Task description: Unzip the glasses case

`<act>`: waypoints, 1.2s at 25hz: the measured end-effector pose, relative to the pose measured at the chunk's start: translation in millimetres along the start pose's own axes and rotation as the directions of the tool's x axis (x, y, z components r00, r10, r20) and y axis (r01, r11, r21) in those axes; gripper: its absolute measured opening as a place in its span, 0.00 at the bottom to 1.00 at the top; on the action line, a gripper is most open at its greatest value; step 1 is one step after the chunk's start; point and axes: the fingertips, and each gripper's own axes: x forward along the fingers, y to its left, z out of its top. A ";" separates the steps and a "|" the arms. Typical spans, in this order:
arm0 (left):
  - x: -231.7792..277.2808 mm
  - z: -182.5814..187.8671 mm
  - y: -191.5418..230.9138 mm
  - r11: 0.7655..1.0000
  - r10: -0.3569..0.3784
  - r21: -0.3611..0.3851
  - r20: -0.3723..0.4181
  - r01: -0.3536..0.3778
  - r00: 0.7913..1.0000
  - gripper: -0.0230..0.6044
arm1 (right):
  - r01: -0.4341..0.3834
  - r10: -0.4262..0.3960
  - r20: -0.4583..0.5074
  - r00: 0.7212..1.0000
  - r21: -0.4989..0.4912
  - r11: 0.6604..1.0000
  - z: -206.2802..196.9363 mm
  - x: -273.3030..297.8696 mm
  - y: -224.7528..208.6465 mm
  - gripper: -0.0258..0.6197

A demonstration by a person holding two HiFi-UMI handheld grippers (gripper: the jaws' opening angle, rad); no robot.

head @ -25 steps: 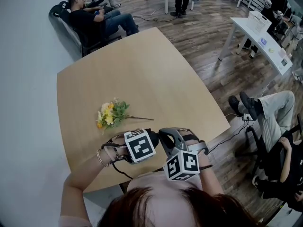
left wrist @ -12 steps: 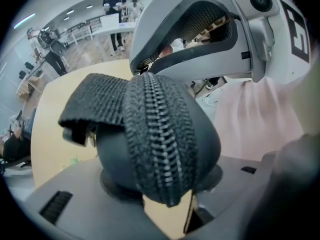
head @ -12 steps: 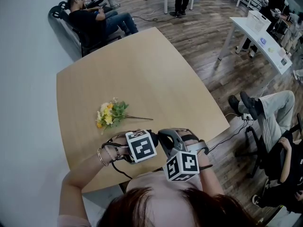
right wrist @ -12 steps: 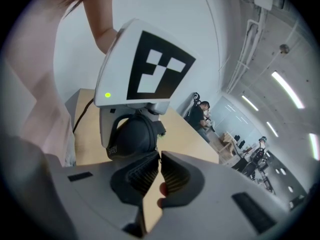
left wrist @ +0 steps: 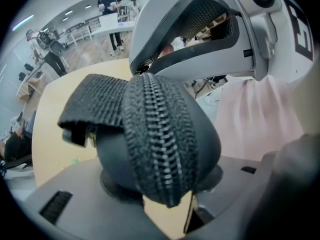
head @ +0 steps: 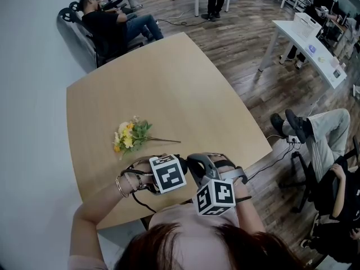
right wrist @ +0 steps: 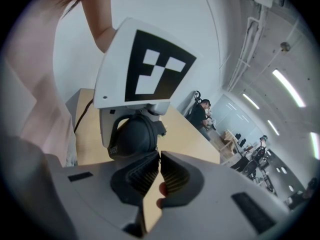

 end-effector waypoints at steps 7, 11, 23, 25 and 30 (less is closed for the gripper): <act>1.0 1.1 2.2 1.000 0.014 -0.016 0.016 -0.013 1.000 0.39 | 0.007 -0.007 0.010 1.000 0.033 0.999 -0.9 0.5 -0.5 0.07; 0.4 4.2 10.5 0.998 0.061 -0.030 0.047 -0.059 0.997 0.39 | 0.025 -0.028 0.029 0.999 0.080 0.996 -2.1 1.4 -4.5 0.07; -3.2 5.6 8.6 0.993 0.083 -0.095 0.143 -0.070 0.986 0.40 | 0.008 -0.014 0.035 0.999 0.157 0.988 -10.9 0.6 -5.0 0.07; -5.9 4.4 8.3 0.990 0.094 -0.119 0.169 -0.074 0.981 0.40 | 0.017 -0.024 0.041 0.999 0.176 0.984 -10.0 -1.6 -6.2 0.08; -9.8 0.0 7.3 0.975 0.140 -0.204 0.269 -0.085 0.953 0.40 | 0.034 -0.044 0.044 0.998 0.209 0.977 -9.4 -7.6 -7.7 0.09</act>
